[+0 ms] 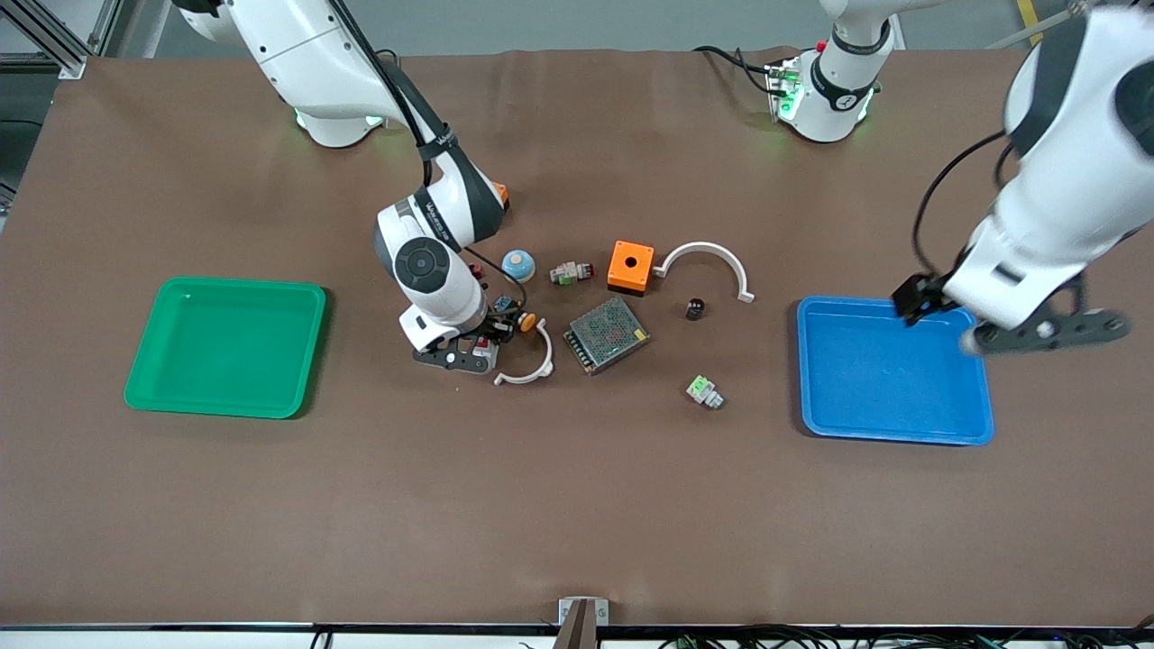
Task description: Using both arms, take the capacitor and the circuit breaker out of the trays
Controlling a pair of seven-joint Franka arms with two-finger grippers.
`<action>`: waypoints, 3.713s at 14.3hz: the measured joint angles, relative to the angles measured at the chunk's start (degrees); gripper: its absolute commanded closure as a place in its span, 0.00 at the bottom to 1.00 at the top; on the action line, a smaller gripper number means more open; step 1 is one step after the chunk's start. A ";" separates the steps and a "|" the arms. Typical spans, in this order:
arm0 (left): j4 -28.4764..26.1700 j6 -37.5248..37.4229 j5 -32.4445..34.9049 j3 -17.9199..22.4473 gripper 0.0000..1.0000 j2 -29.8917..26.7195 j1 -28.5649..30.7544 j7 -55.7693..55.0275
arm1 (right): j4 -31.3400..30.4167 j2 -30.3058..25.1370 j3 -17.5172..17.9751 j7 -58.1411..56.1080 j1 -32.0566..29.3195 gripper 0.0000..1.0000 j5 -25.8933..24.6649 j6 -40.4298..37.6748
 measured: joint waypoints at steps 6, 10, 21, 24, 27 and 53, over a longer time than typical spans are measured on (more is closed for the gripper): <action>-3.06 -6.41 -8.28 13.72 0.00 -7.54 -5.69 9.97 | 2.01 0.15 -1.22 0.60 -0.61 0.00 0.00 -0.78; -6.07 -5.74 -9.78 13.97 0.00 -9.89 -5.33 9.97 | 11.72 -0.11 -1.66 -1.46 -4.88 0.00 -0.04 -14.07; -7.75 -5.36 -12.31 12.96 0.00 -11.57 -5.30 10.01 | 19.35 -11.09 -2.32 -35.80 -28.64 0.00 -7.62 -39.23; -7.95 -5.41 -12.43 12.89 0.00 -11.98 -5.30 10.01 | 19.37 -13.67 -2.33 -40.45 -32.99 0.00 -7.67 -43.19; -8.11 -5.41 -12.44 12.84 0.00 -12.25 -5.30 10.01 | 20.68 -15.47 -2.30 -40.87 -34.53 0.00 -7.72 -45.34; -8.39 -5.41 -12.44 12.71 0.00 -12.25 -5.35 10.01 | 10.46 -31.42 -1.80 -40.85 -34.93 0.00 -7.83 -45.71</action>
